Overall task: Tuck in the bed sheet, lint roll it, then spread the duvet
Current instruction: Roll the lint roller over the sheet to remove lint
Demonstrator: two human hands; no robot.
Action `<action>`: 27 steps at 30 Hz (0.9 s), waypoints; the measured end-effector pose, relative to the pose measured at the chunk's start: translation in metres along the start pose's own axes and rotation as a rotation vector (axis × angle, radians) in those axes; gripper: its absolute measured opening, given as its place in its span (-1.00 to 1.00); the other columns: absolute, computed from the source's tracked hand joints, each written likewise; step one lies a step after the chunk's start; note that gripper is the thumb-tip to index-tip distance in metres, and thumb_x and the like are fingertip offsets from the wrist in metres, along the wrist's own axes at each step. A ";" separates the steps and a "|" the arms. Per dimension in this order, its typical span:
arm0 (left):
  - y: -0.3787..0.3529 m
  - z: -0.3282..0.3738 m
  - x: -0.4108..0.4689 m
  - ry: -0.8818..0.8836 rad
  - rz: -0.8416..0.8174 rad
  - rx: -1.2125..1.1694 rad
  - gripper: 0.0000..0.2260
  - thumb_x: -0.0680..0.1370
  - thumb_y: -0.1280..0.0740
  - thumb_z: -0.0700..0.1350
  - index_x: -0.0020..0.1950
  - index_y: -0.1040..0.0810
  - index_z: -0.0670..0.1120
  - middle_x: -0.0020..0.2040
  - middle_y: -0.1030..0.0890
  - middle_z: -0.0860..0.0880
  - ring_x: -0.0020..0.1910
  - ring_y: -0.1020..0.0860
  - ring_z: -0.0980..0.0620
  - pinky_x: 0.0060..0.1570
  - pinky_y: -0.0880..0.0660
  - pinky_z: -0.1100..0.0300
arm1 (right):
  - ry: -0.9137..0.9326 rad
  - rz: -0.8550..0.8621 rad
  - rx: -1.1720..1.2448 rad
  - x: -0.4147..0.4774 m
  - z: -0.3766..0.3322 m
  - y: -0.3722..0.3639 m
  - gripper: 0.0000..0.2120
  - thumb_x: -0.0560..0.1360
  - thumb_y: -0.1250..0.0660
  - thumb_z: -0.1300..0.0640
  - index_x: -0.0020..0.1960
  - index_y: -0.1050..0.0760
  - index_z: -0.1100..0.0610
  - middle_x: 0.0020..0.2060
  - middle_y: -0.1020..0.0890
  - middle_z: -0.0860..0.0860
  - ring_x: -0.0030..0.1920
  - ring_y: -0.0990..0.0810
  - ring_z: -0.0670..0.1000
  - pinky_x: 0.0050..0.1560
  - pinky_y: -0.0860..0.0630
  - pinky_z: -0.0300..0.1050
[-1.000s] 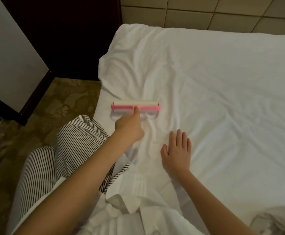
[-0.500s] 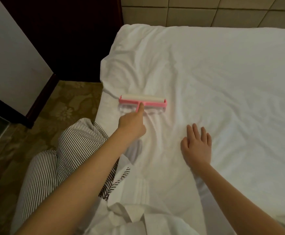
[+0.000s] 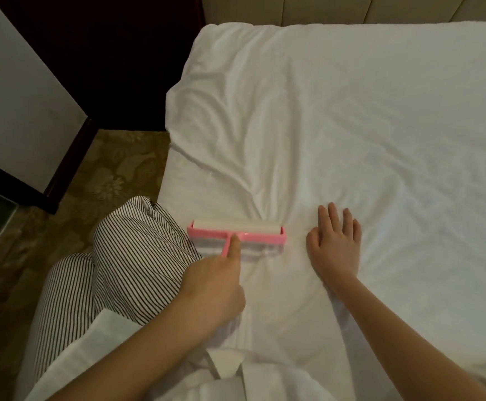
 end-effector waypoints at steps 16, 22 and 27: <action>0.012 -0.007 0.009 -0.031 -0.023 -0.164 -0.34 0.57 -0.16 -0.06 0.54 0.18 0.03 0.10 -0.55 -0.09 -0.01 -0.54 -0.05 -0.17 -0.33 0.19 | 0.004 0.010 0.029 -0.002 0.000 0.000 -0.27 0.43 0.33 -0.10 0.51 -0.14 0.08 0.51 -0.16 0.04 0.51 -0.01 0.16 0.48 0.12 0.03; 0.016 -0.021 0.003 -0.141 -0.184 -0.272 -0.47 0.48 -0.17 -0.09 0.44 -0.15 0.09 -0.20 -0.47 0.05 -0.32 -0.46 0.11 -0.45 -0.33 0.22 | -0.002 0.035 0.031 0.001 -0.001 -0.002 -0.36 0.49 0.19 -0.04 0.45 -0.29 0.15 0.44 -0.32 0.11 0.46 -0.18 0.25 0.45 -0.06 0.13; 0.051 -0.015 0.064 -0.061 -0.028 -0.230 -0.60 0.44 -0.17 -0.22 0.28 -0.36 -0.01 -0.18 -0.53 0.00 -0.30 -0.52 0.04 -0.42 -0.33 0.23 | -0.001 0.045 0.034 0.001 -0.001 -0.002 -0.38 0.48 0.16 -0.03 0.43 -0.33 0.17 0.42 -0.35 0.13 0.44 -0.22 0.27 0.43 -0.09 0.14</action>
Point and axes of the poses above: each hand's wrist, its own x-axis towards the middle knuckle, its own y-axis out of the back of the hand, z = x × y, the point moved 5 cm from there along x, towards the middle knuckle
